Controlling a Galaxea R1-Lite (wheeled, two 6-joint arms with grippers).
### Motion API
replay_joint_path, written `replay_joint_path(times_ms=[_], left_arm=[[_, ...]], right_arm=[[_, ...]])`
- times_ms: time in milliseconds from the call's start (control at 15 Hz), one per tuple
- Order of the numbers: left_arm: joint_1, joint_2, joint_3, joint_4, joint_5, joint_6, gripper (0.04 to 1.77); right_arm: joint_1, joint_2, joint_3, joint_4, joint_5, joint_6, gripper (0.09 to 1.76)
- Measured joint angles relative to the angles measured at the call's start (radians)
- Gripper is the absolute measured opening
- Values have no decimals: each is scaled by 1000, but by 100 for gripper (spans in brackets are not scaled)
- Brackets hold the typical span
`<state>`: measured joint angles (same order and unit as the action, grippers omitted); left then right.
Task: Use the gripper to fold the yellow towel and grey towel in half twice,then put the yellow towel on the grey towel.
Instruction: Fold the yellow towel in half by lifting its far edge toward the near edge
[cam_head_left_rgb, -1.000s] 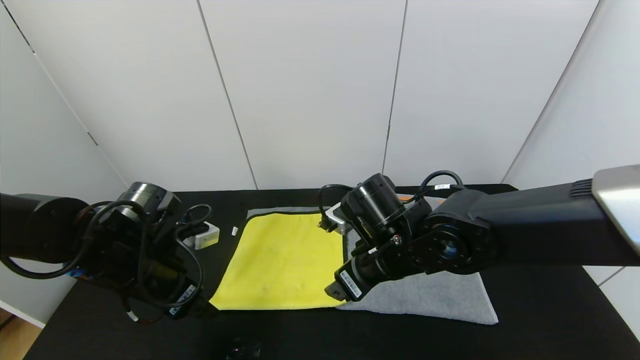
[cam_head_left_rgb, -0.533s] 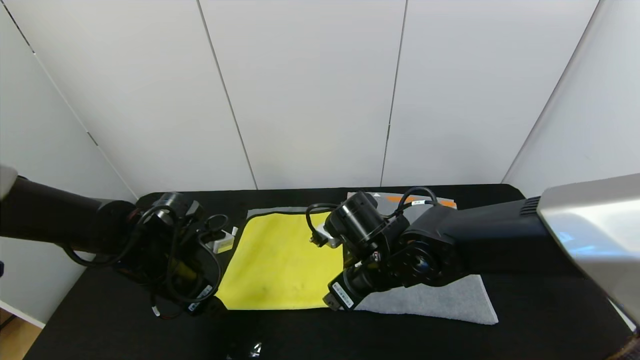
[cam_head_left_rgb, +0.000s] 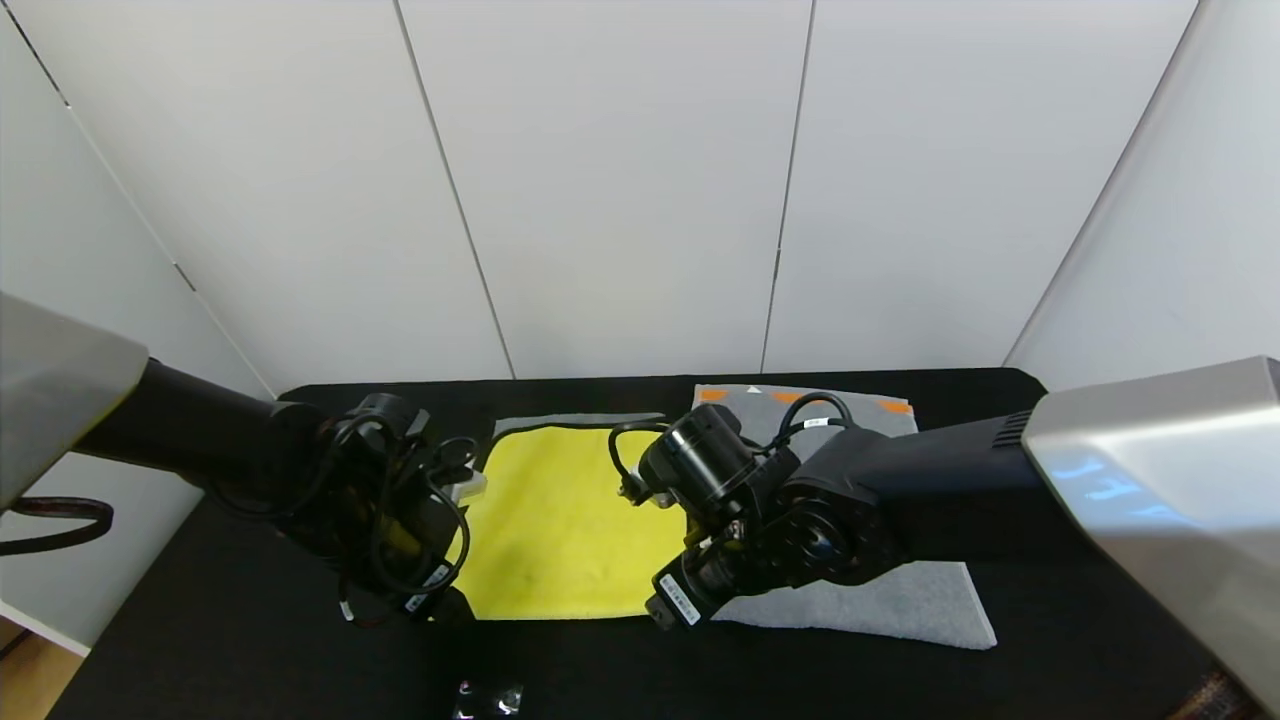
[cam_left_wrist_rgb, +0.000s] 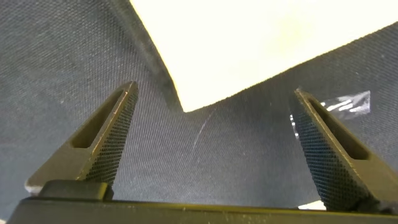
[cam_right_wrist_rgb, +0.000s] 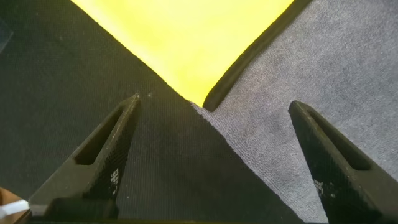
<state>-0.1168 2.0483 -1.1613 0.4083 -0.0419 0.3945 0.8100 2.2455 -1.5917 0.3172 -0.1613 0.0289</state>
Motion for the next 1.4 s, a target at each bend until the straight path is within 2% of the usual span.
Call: replay_joint_path(times_ms=[733, 1000, 1200, 1400], left_arm=[[22, 35, -14, 2, 9, 45, 172], [22, 55, -30, -1, 31, 46, 172], [21, 64, -34, -1, 31, 46, 122], [19, 69, -37, -5, 30, 44, 86]], right_arm=[[1, 11, -4, 0, -24, 10, 171], [0, 11, -4, 0, -24, 12, 171], [0, 10, -4, 0, -24, 13, 171], [0, 11, -4, 0, -24, 13, 171]])
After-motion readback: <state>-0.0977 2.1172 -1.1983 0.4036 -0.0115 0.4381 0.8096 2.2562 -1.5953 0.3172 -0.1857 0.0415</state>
